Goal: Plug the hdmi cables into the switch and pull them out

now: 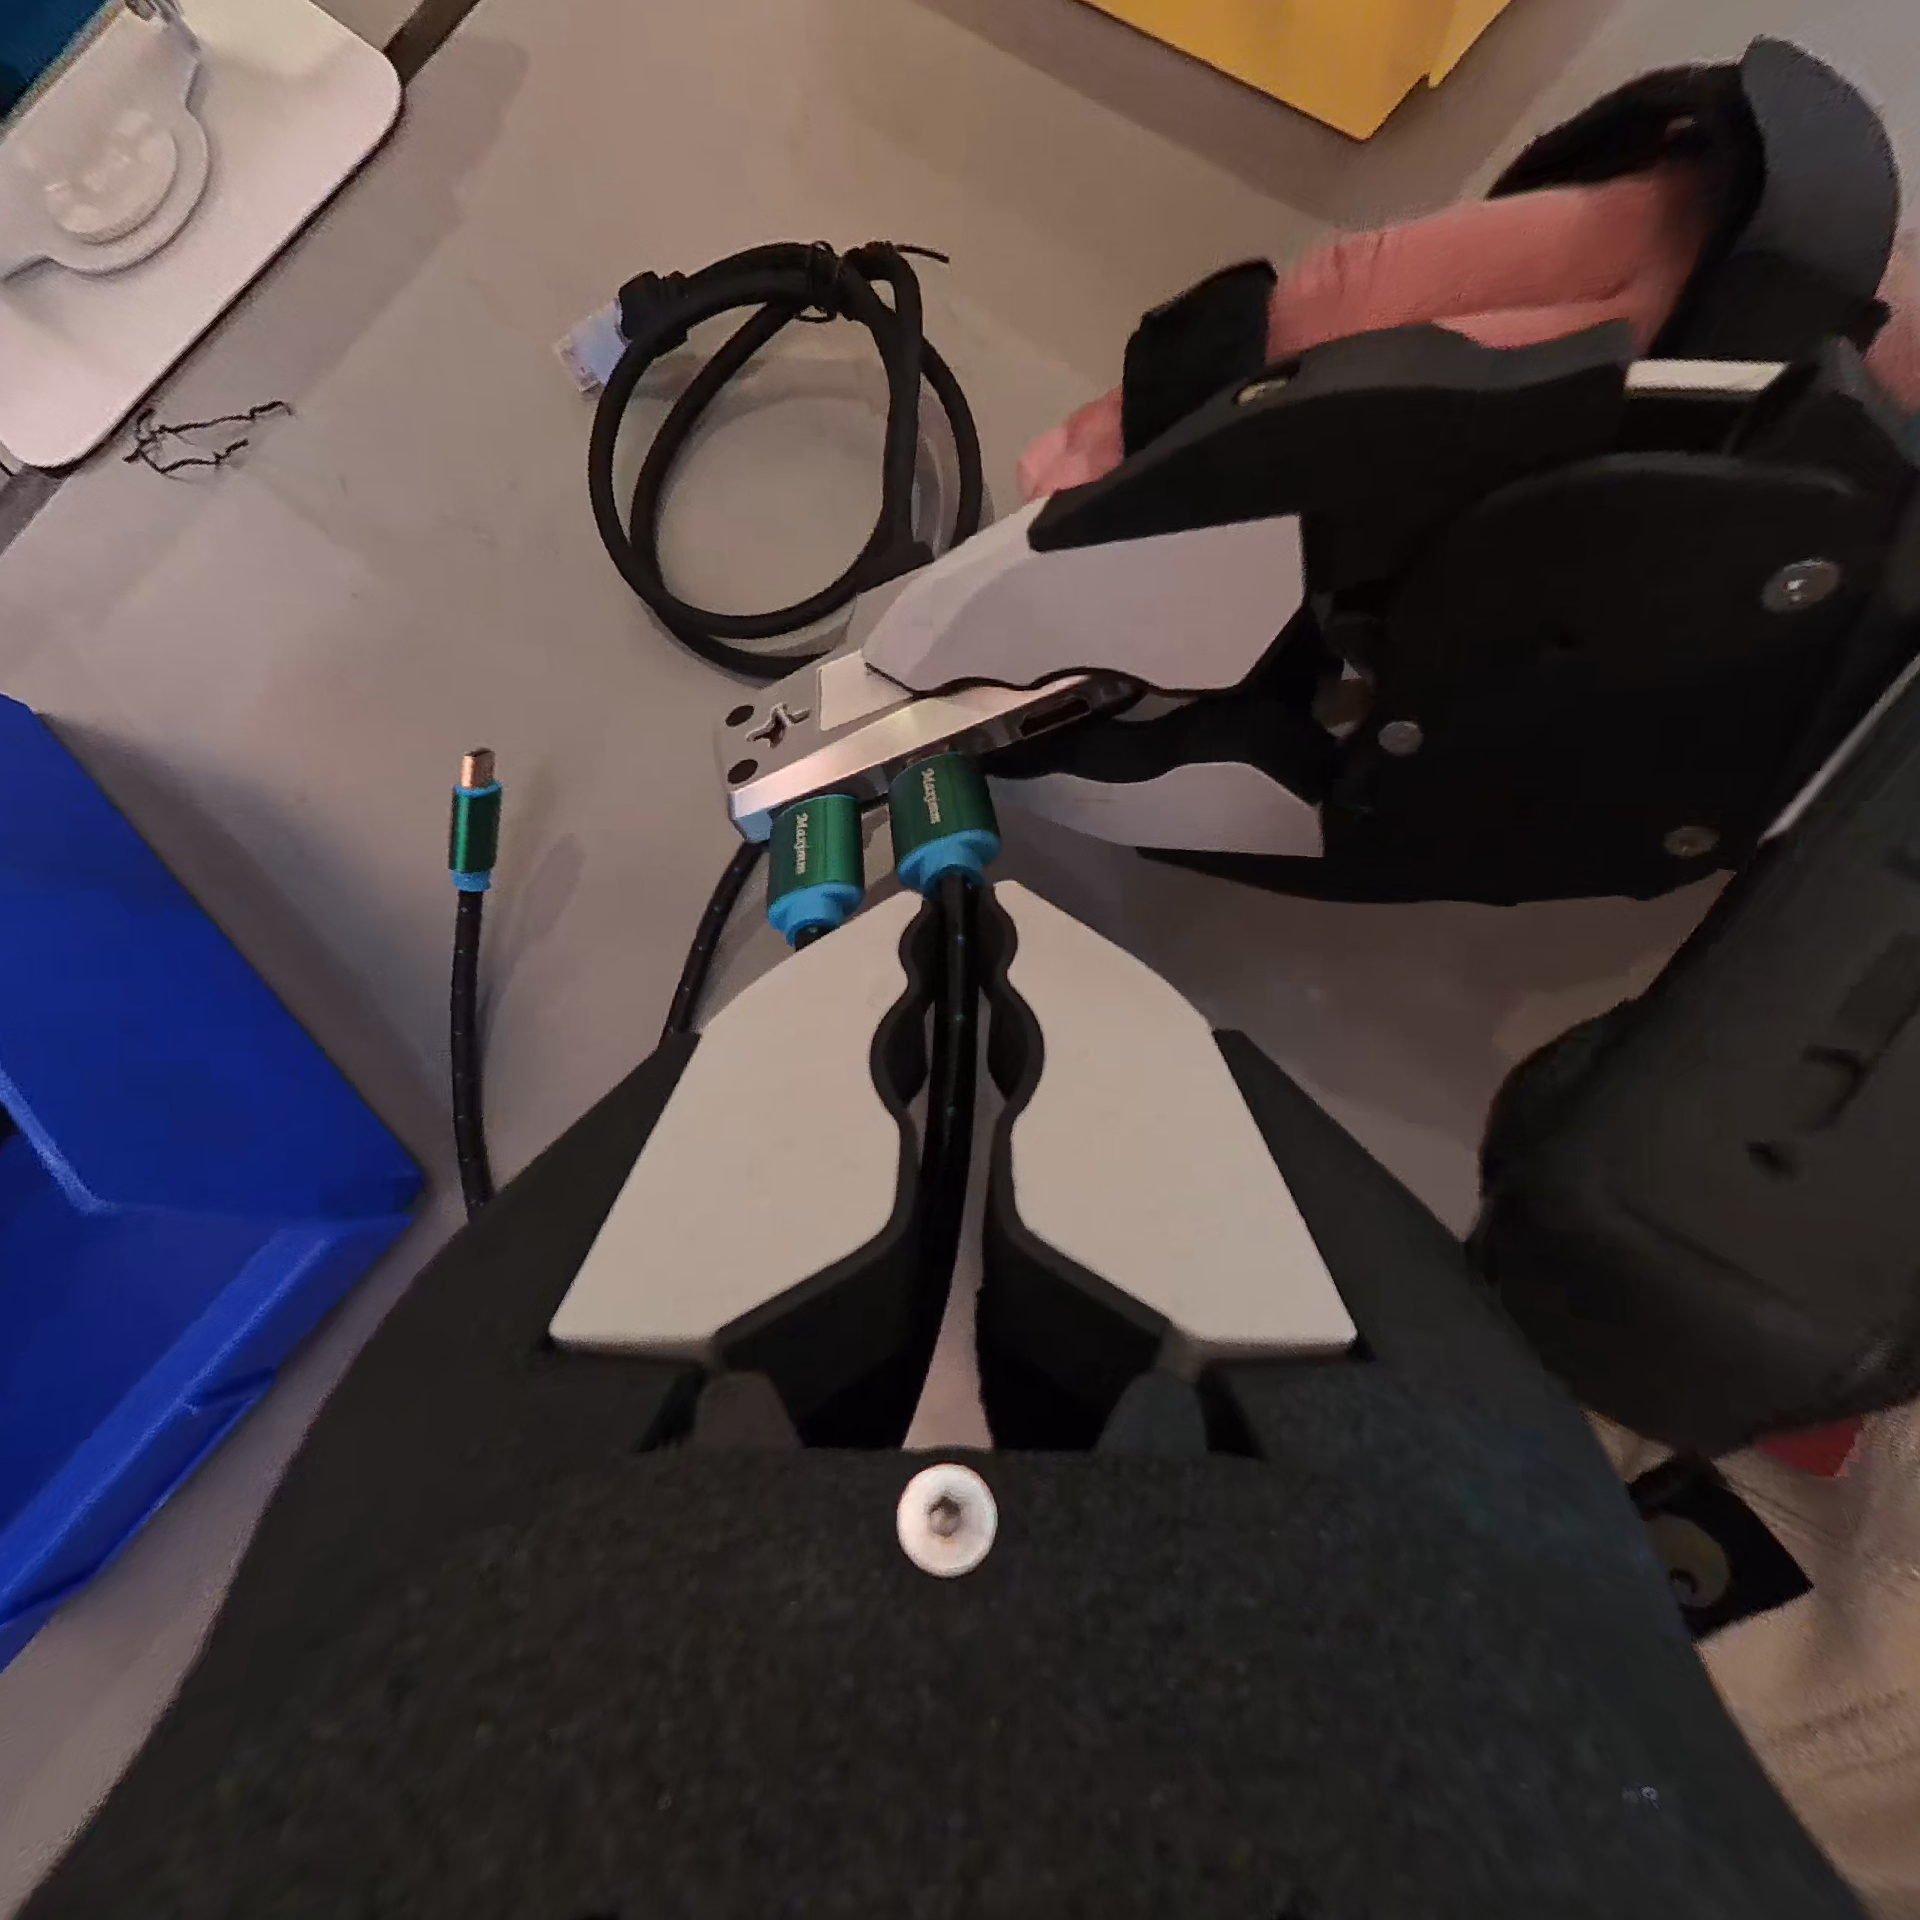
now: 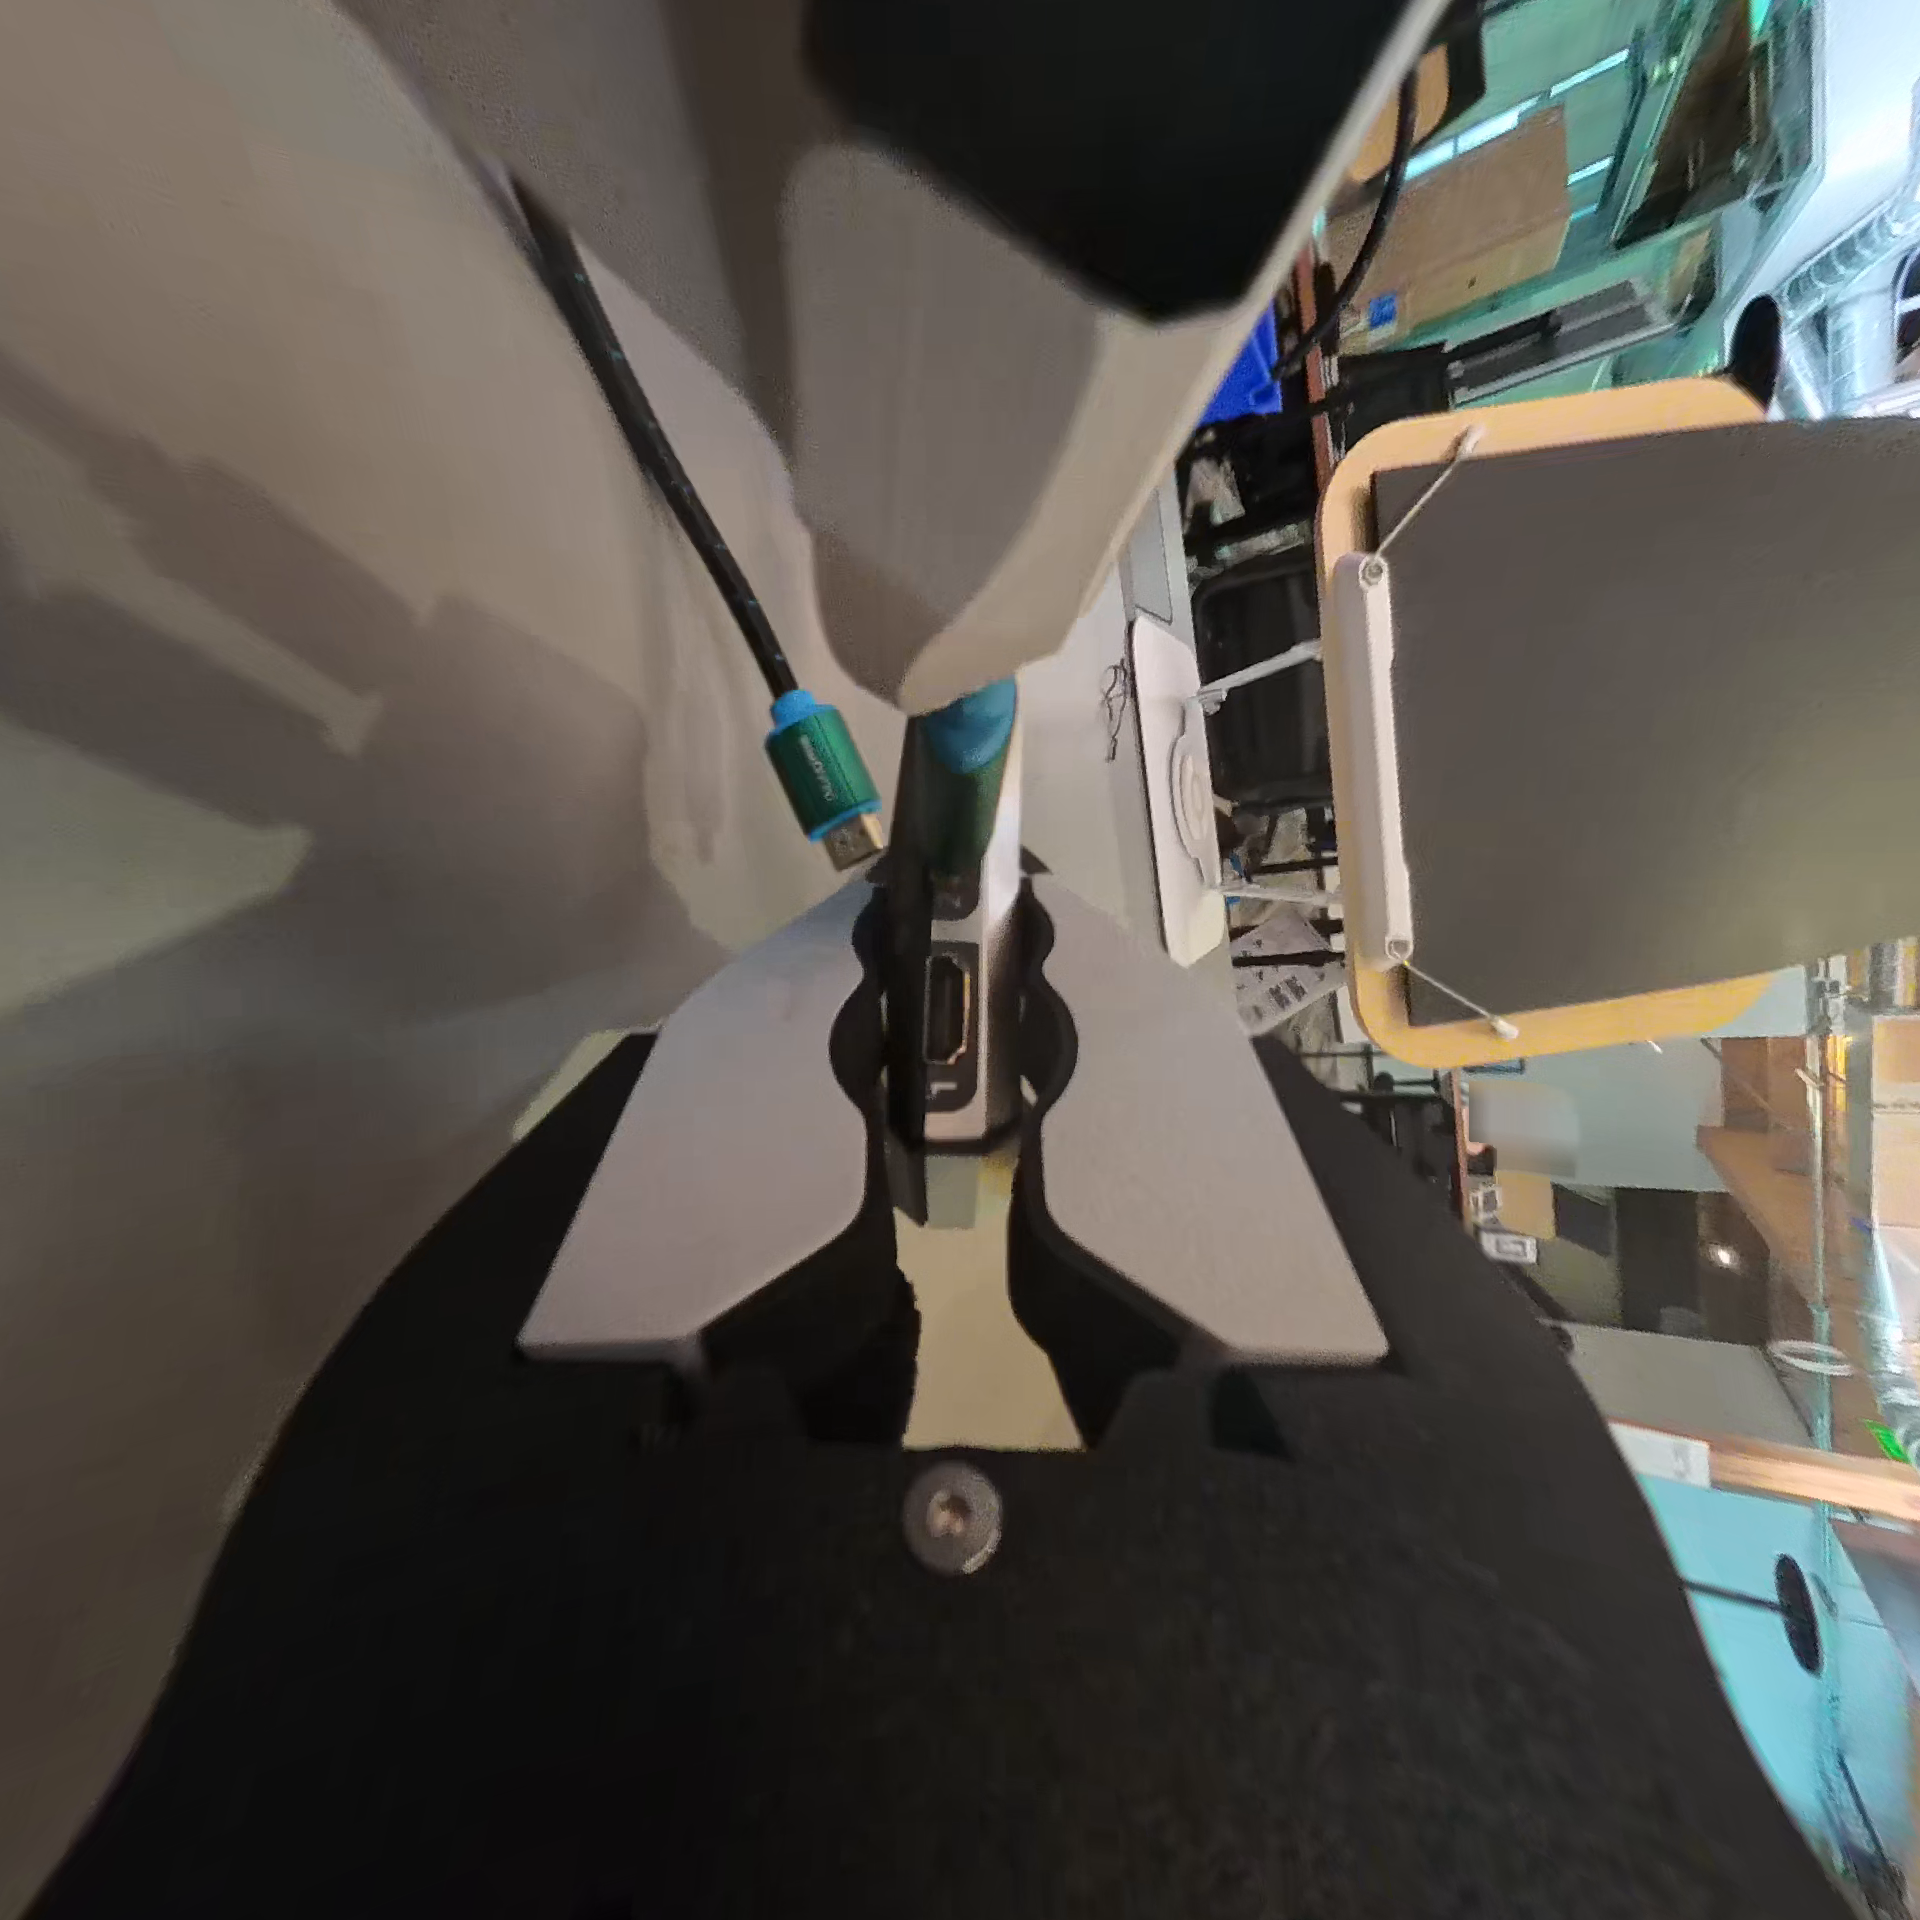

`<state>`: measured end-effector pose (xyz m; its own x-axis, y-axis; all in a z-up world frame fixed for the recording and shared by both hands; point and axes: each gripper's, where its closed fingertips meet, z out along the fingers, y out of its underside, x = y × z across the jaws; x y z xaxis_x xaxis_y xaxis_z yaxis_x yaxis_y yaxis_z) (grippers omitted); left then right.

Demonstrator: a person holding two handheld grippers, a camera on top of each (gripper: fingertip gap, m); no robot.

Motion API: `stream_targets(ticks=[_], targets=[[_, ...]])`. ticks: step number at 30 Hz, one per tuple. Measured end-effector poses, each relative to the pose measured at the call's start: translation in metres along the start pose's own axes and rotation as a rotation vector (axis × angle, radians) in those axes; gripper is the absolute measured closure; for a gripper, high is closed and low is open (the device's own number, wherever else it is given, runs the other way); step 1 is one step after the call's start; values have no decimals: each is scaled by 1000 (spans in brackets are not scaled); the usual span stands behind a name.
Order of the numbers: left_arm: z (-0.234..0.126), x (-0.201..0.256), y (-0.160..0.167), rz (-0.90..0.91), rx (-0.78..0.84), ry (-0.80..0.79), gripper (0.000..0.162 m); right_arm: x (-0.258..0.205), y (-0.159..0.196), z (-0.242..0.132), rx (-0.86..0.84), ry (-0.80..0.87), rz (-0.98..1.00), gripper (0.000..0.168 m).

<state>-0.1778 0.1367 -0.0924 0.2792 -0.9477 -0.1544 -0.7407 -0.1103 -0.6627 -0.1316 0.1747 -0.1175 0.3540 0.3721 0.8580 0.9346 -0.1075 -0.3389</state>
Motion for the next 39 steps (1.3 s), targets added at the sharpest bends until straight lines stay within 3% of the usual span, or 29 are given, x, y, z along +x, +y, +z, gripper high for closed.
stream_targets(ticks=[4, 6, 7, 8, 10, 14, 17, 20, 22, 25, 28, 32, 35, 39], targets=[[-13, 7, -6, -52, 116, 60, 155, -1, 8, 10, -30, 37, 11, 149], [-44, -5, -17, -102, 219, 39, 155, -1, 64, 25, -231, 14, 48, 146], [-45, -18, -5, -79, 167, -29, 155, 12, 60, 19, -155, 65, 61, 147], [-42, -26, 6, -89, 134, -37, 155, 25, 48, 9, -73, 89, 111, 147], [-42, -20, 13, -129, 168, 57, 155, 28, 46, 9, -79, 81, 132, 146], [-28, 17, 36, 30, 102, 114, 155, 15, 48, 13, -82, 48, 108, 146], [0, 29, 67, 77, -4, 67, 156, 18, 52, 16, -95, 57, 137, 147], [20, 27, 74, -14, 25, 64, 156, 11, 47, 16, -86, 46, 118, 146], [16, 29, 59, -115, 125, 141, 148, 4, 46, 16, -86, 24, 119, 147], [-9, 36, 30, -239, 283, 303, 117, 0, 49, 16, -98, 18, 111, 146], [-43, 20, 0, -244, 409, 301, 121, 3, 51, 14, -97, 31, 117, 146], [-32, -20, -14, -139, 252, 127, 122, 6, 47, 12, -91, 66, 71, 147], [0, -17, -14, -82, 77, 153, 111, 5, 41, 9, -78, 79, 37, 147], [29, -19, -22, 2, -14, 126, 113, 5, 36, 4, -56, 89, 30, 147]])
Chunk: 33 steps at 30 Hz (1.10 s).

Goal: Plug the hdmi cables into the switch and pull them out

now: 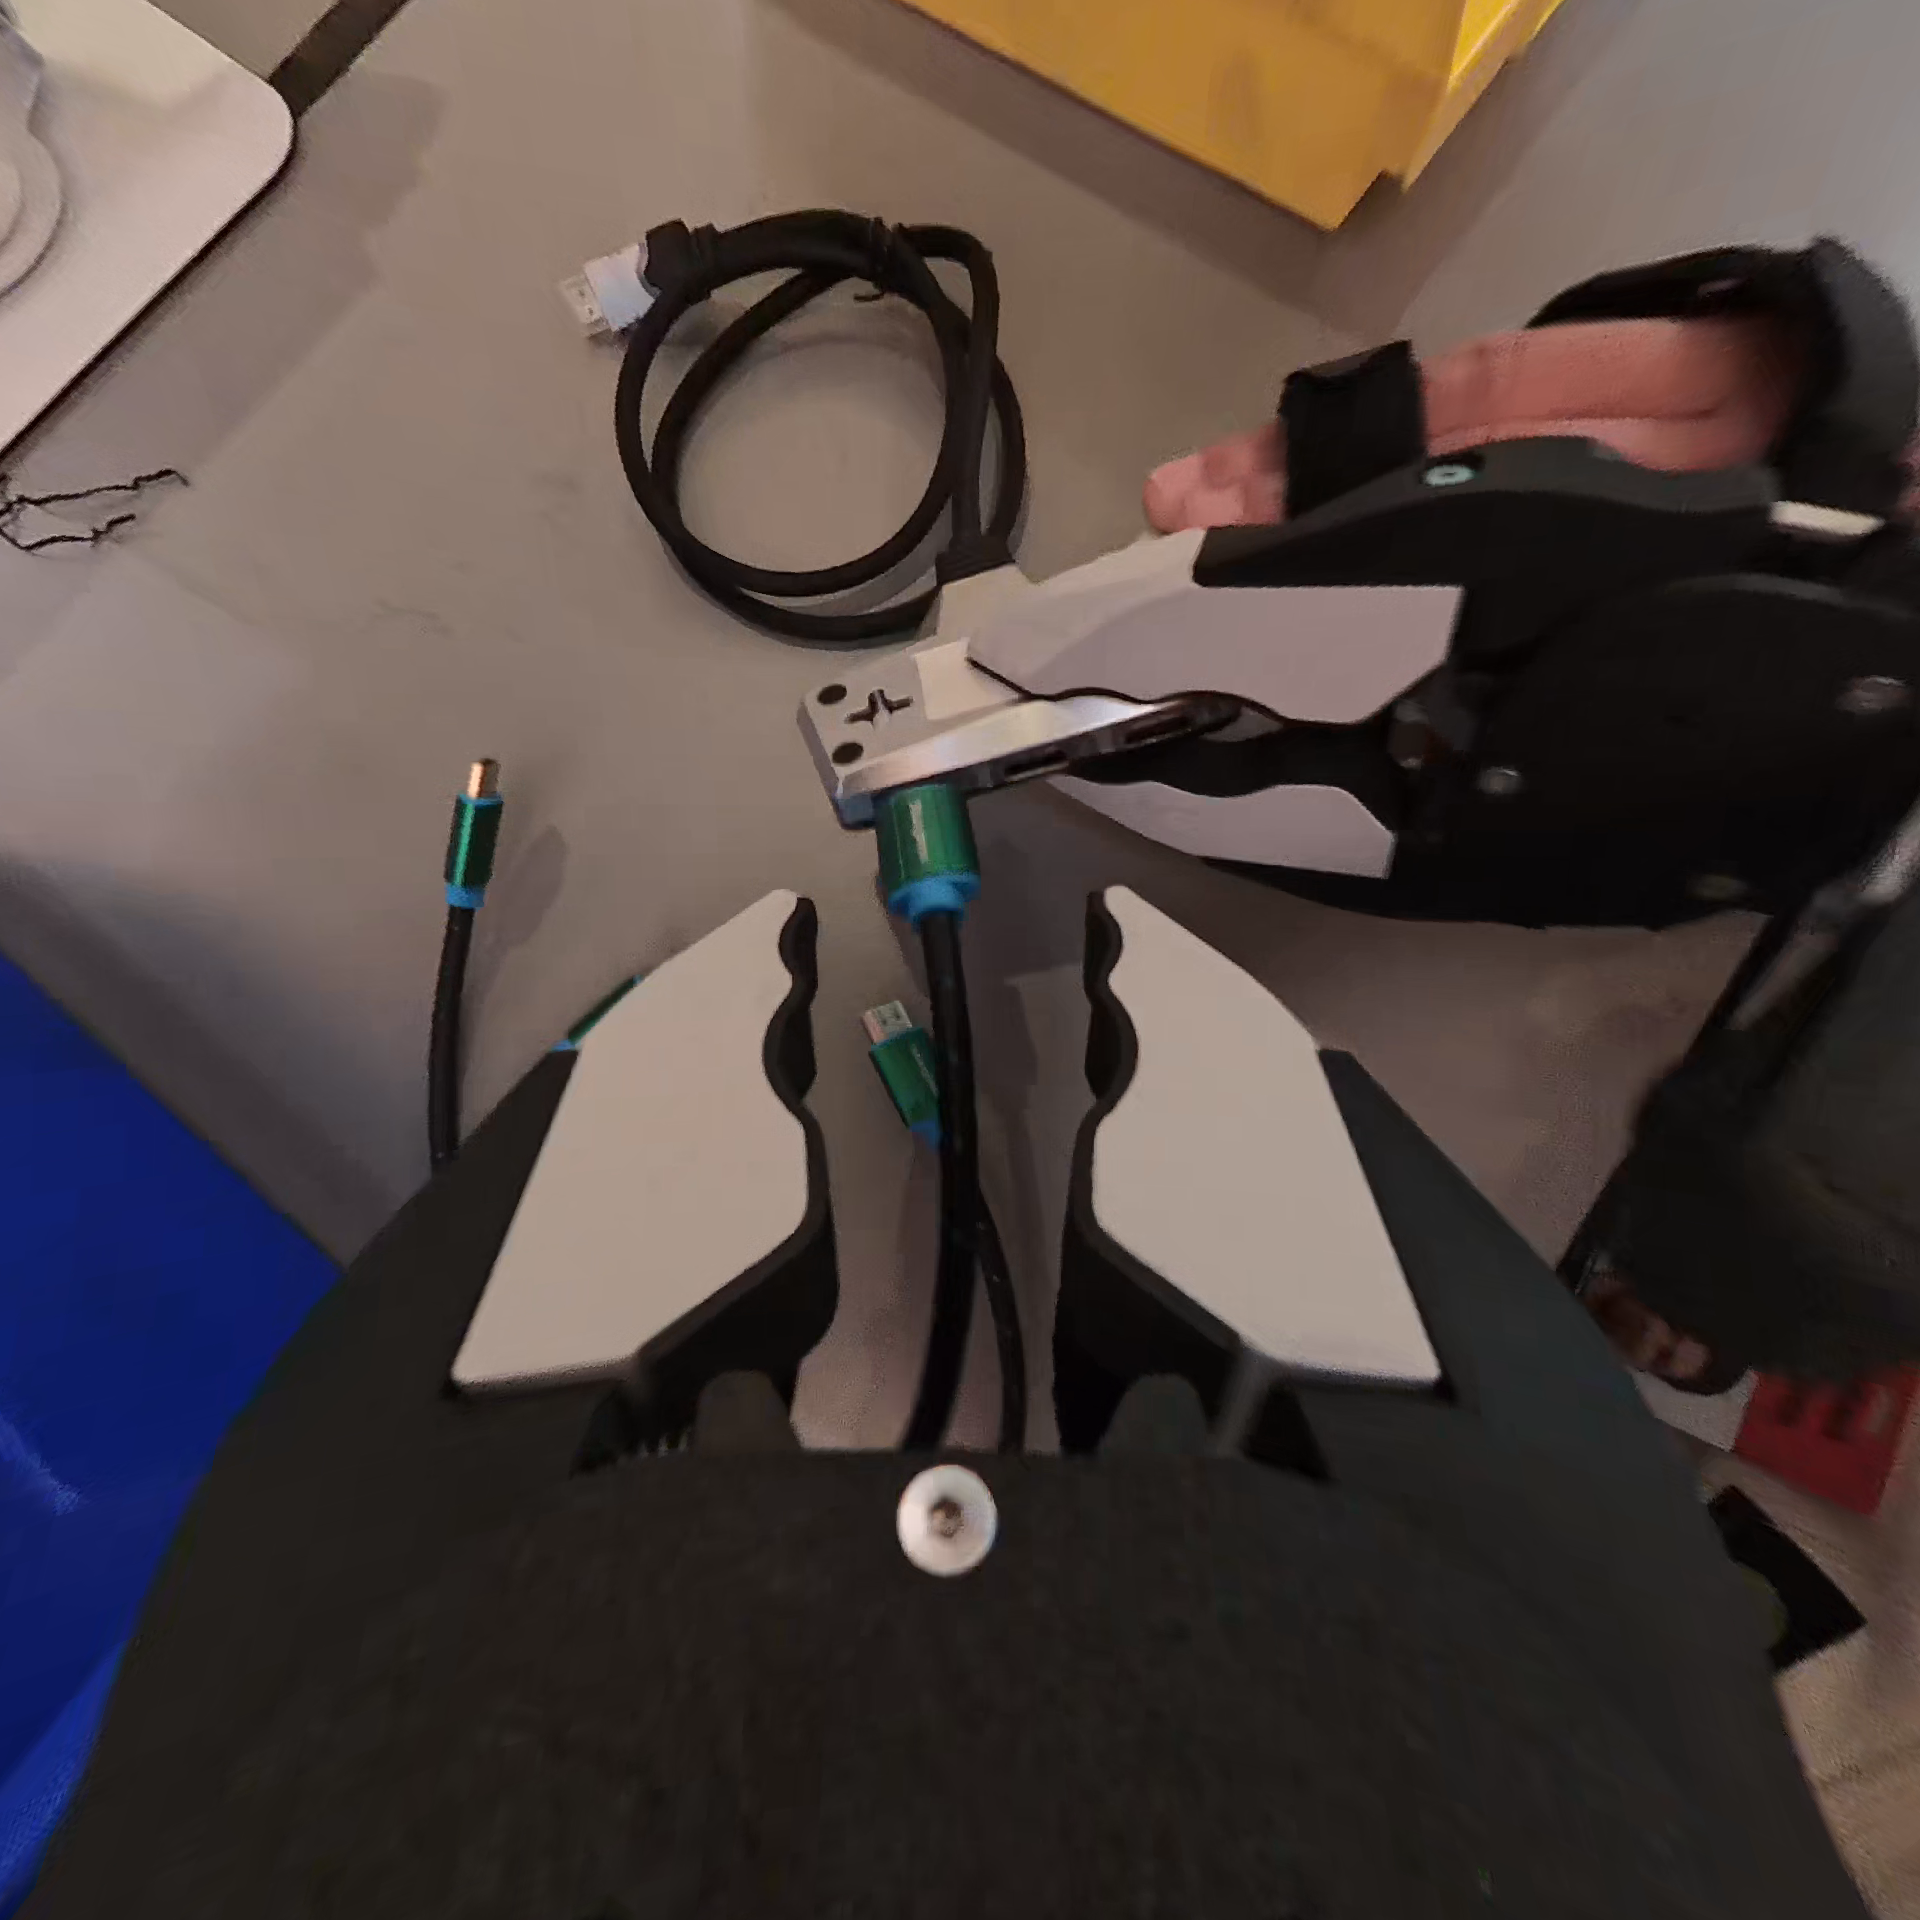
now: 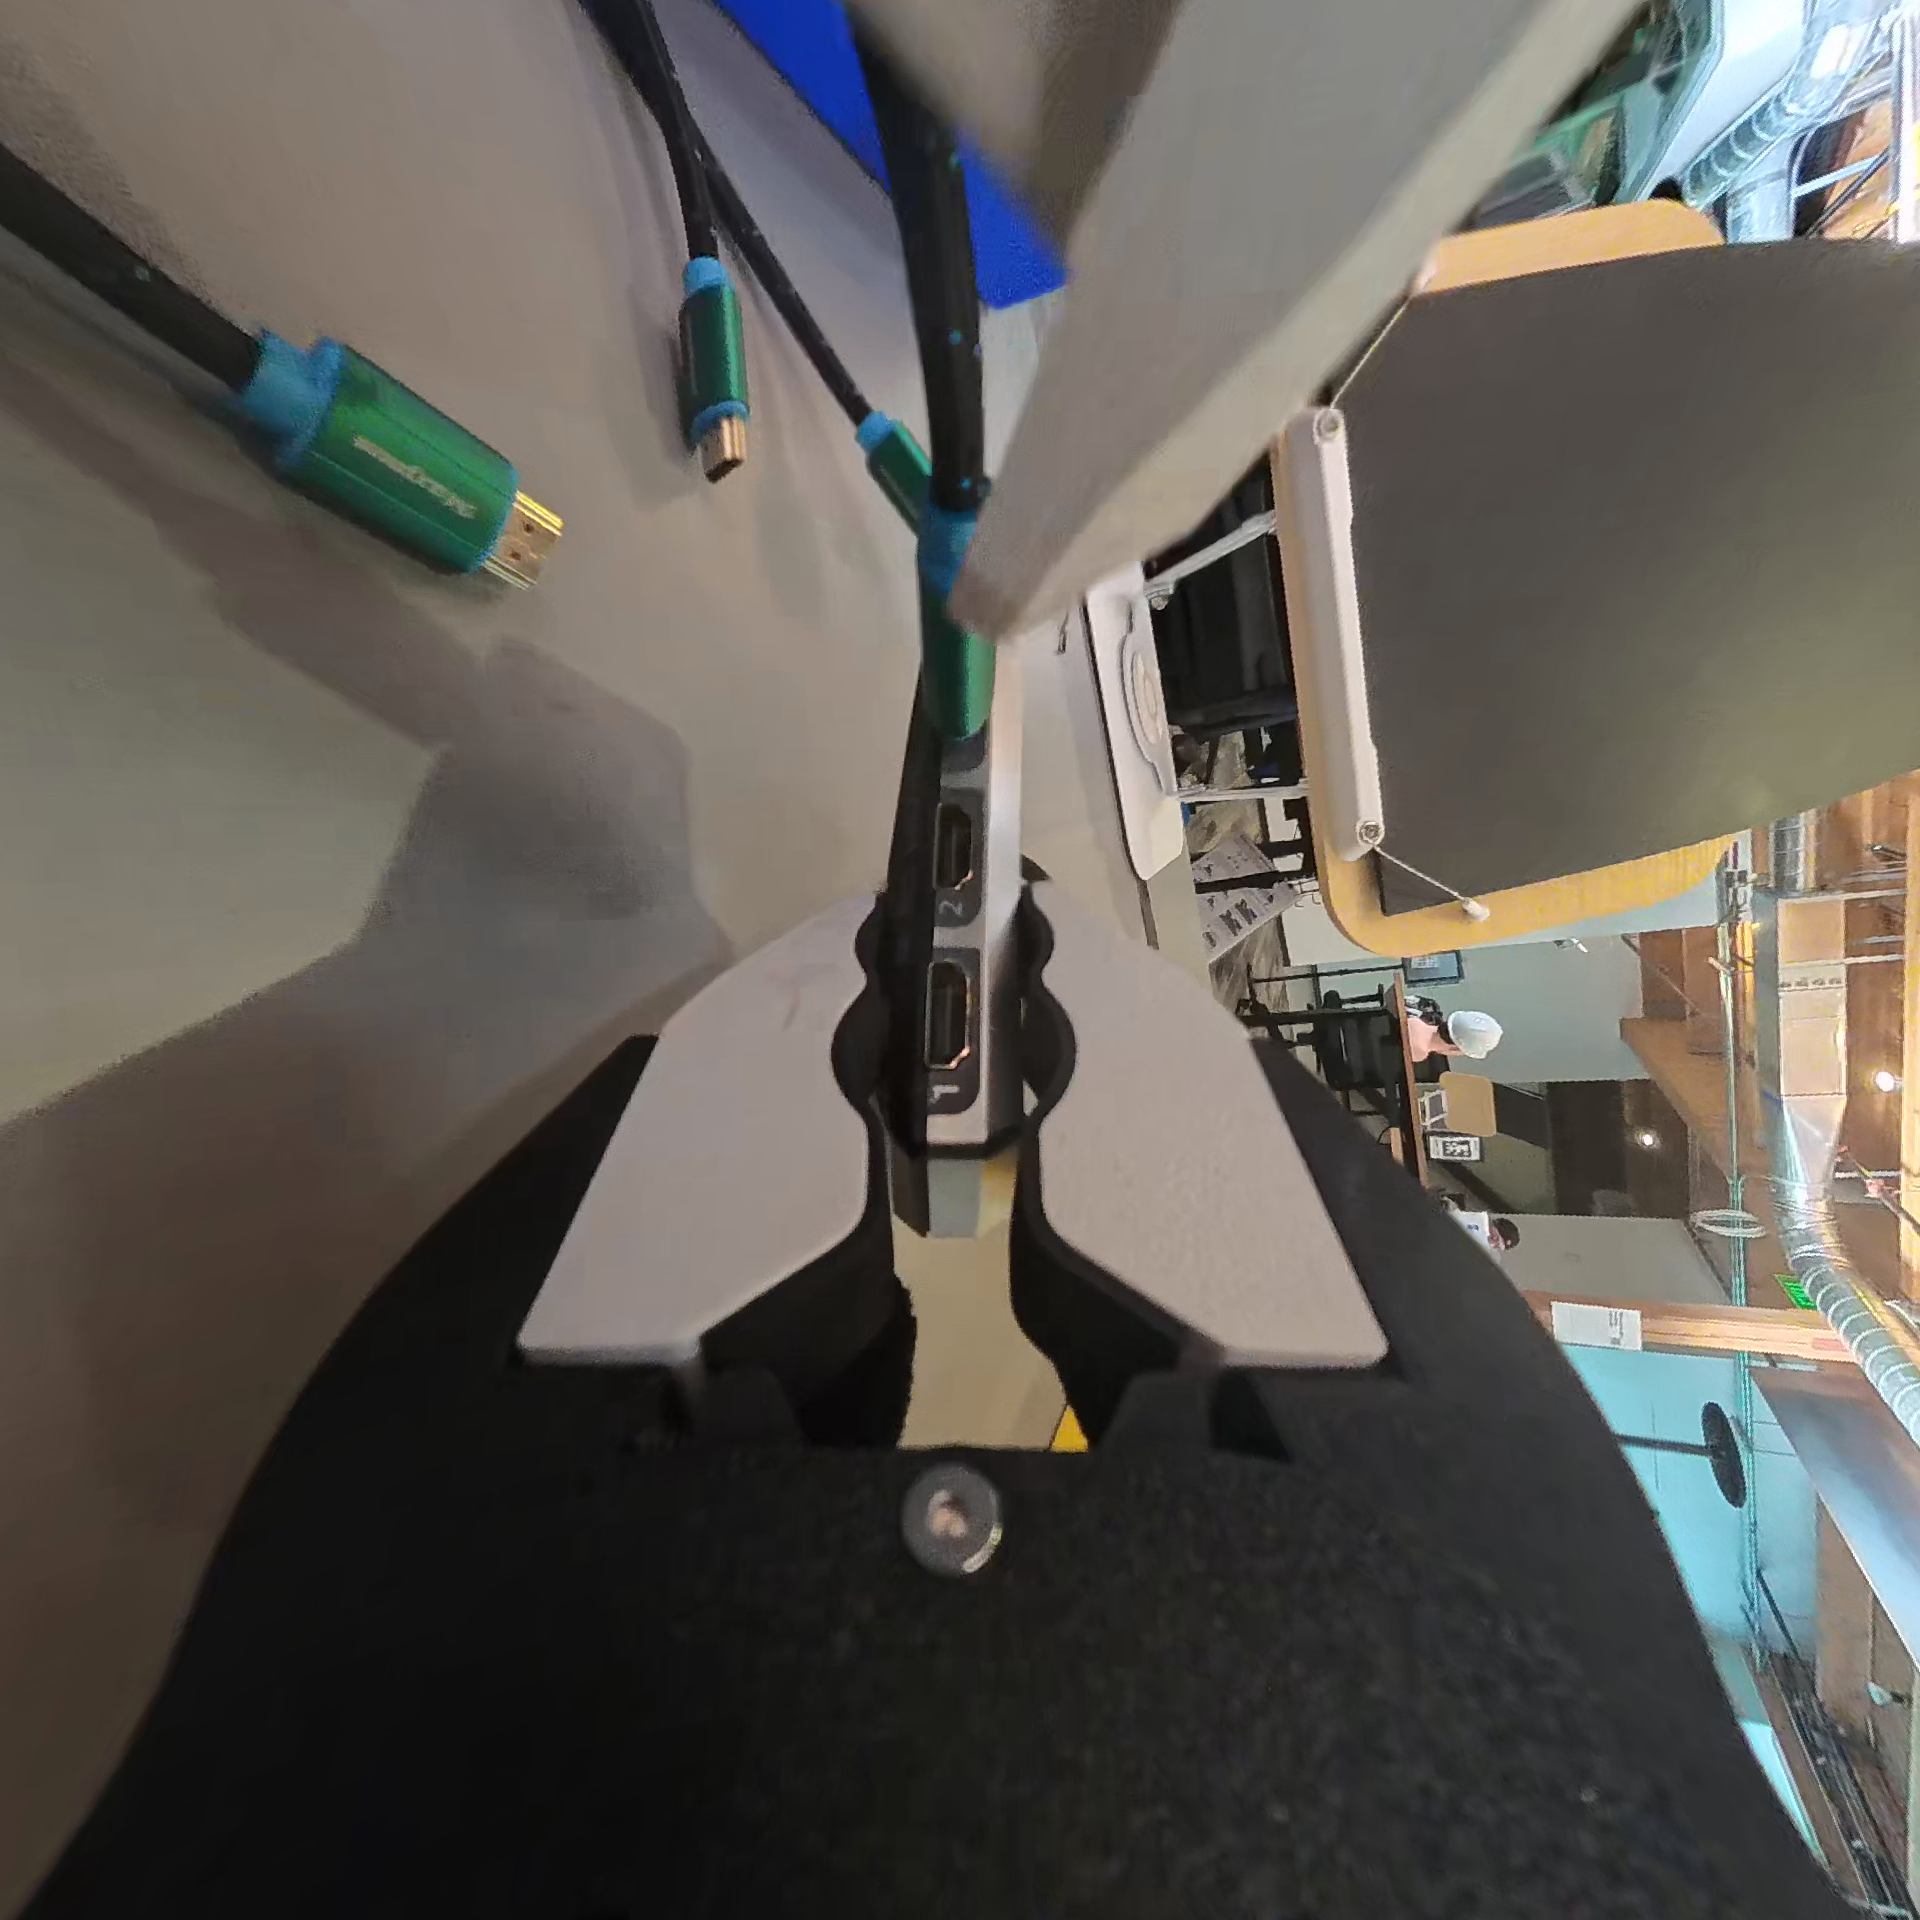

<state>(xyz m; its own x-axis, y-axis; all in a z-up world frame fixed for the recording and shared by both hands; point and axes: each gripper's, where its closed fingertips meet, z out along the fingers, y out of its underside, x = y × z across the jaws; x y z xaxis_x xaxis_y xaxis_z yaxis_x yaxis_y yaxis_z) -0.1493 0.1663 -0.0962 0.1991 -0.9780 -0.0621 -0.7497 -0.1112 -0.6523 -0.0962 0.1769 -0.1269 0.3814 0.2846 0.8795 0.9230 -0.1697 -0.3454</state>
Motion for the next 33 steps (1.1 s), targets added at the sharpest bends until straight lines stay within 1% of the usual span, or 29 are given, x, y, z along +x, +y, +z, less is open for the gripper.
stream_targets(ticks=[4, 6, 7, 10, 15, 22, 24, 27, 30, 33], targets=[[20, -5, 3, -42, -89, 29, 113, 3, -4, -5, 17, 17, -1, 146], [25, 0, 7, -59, -115, 73, 125, 4, -4, -6, 9, 29, -19, 146], [27, 2, 8, -64, -122, 88, 137, 3, -4, -6, 9, 29, -25, 146], [28, 0, 7, -44, -116, 54, 139, 2, -2, -5, -6, 18, -18, 146], [27, -3, 7, 6, -73, -56, 139, 2, 3, 1, -59, -11, 35, 146], [18, -6, 20, -59, -46, -73, 139, -4, -11, 3, -29, -25, 27, 146], [19, -7, 27, -92, -83, -19, 139, -11, -17, 4, 28, -63, -5, 146], [17, -3, 28, -148, -68, 117, 140, -9, -29, -3, 269, -47, -100, 145], [13, 10, 28, -139, -74, 244, 140, -14, -17, 0, 283, -90, -192, 126], [12, 11, 29, -103, -88, 265, 140, -24, -28, -7, 388, -126, -247, 124]])
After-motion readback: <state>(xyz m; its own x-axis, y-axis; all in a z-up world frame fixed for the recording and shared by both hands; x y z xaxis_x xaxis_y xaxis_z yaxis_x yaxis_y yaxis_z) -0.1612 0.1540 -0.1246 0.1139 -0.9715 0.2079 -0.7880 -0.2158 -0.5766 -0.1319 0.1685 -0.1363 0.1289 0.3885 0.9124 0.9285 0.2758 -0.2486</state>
